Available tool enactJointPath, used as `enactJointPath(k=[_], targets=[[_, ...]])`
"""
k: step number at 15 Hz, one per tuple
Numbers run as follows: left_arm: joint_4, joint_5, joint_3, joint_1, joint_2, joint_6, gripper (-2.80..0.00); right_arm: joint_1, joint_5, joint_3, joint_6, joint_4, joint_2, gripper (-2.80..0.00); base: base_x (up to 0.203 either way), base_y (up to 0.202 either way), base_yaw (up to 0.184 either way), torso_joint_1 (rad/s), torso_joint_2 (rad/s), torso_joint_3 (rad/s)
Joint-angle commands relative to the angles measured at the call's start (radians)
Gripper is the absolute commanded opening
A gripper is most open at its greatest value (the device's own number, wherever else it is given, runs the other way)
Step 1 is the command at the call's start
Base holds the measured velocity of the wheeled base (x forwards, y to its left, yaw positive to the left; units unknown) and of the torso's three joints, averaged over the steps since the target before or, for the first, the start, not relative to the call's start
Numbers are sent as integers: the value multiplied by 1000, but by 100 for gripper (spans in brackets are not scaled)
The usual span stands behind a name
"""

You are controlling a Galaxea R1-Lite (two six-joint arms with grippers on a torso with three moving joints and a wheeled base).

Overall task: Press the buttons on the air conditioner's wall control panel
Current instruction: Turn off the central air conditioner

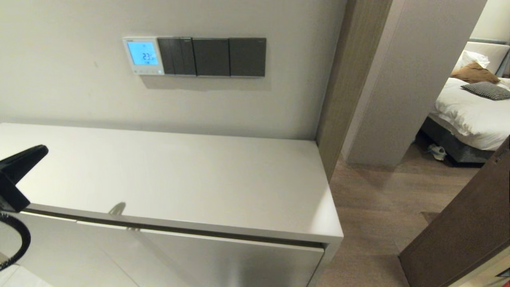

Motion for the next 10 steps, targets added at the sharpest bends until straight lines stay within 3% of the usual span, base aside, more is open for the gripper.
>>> enactJointPath(k=[1,5,10], targets=[[2,-6,131,0,-173,-1,-280,0,0,2,0,0,1,-280,0,0,0,0,0,0],[108,-11,252,-1,-360,-1,-280,0,0,2,0,0,1,-280,0,0,0,0,0,0],[387,-35,262,-6,-590,0,-280,0,0,2,0,0,1,-280,0,0,0,0,0,0]])
